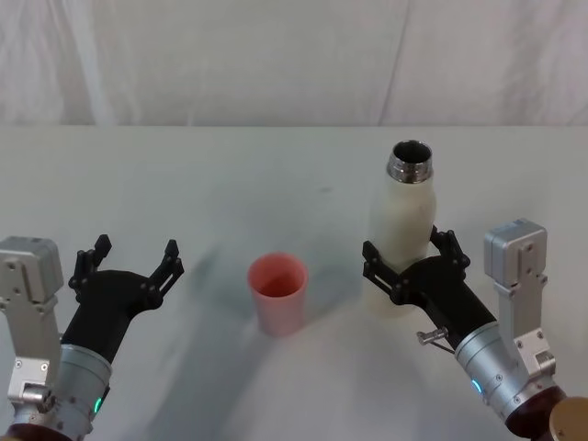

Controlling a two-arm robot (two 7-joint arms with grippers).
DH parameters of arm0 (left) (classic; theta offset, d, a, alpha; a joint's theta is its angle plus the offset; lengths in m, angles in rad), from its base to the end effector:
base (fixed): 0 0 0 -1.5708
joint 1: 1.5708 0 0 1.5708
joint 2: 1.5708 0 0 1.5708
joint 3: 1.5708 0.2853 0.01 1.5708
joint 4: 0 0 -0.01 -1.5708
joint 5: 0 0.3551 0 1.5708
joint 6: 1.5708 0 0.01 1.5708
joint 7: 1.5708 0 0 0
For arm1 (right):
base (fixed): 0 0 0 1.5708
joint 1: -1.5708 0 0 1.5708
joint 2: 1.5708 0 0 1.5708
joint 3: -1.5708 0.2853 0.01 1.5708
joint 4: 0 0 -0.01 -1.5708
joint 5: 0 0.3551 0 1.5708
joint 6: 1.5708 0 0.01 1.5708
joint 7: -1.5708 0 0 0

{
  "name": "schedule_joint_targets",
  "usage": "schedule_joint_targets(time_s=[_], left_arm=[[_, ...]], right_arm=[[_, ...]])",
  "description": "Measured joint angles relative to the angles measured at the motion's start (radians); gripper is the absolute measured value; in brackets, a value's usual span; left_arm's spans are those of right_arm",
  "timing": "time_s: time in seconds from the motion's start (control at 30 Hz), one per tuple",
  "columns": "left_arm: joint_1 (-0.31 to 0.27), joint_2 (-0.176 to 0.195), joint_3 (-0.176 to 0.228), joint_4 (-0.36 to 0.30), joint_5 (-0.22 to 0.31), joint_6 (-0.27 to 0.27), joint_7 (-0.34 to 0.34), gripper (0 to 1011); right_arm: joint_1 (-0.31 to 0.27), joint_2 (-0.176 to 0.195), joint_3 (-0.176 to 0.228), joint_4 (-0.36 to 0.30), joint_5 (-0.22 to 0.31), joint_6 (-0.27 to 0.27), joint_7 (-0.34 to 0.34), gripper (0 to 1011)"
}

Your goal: Grasp the thermos with one hand and pour water into the cup lid.

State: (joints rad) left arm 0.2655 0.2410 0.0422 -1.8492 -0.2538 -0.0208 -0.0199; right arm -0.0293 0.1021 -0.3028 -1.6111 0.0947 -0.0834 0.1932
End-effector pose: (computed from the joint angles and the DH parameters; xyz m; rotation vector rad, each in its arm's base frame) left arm 0.3002 0.0315 -0.2810 -0.0380 0.0140 1.4459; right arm 0.3495 0.0827 -0.3001 0.0552 -0.0408 -1.0722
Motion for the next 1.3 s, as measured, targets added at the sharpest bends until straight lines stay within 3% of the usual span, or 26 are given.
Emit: schedule_joint_targets(time_s=[0.93,1.3], left_arm=[[0.0,0.0,0.0,0.0,0.0,0.0,0.0,1001],[0.0,0.0,0.0,0.0,0.0,0.0,0.0,1001]], right_arm=[[-0.004,0.002,0.0,-0.004,-0.001,-0.003,0.001,956],[0.019,0.036,-0.012,-0.028,-0.056,-0.031,0.008,956]])
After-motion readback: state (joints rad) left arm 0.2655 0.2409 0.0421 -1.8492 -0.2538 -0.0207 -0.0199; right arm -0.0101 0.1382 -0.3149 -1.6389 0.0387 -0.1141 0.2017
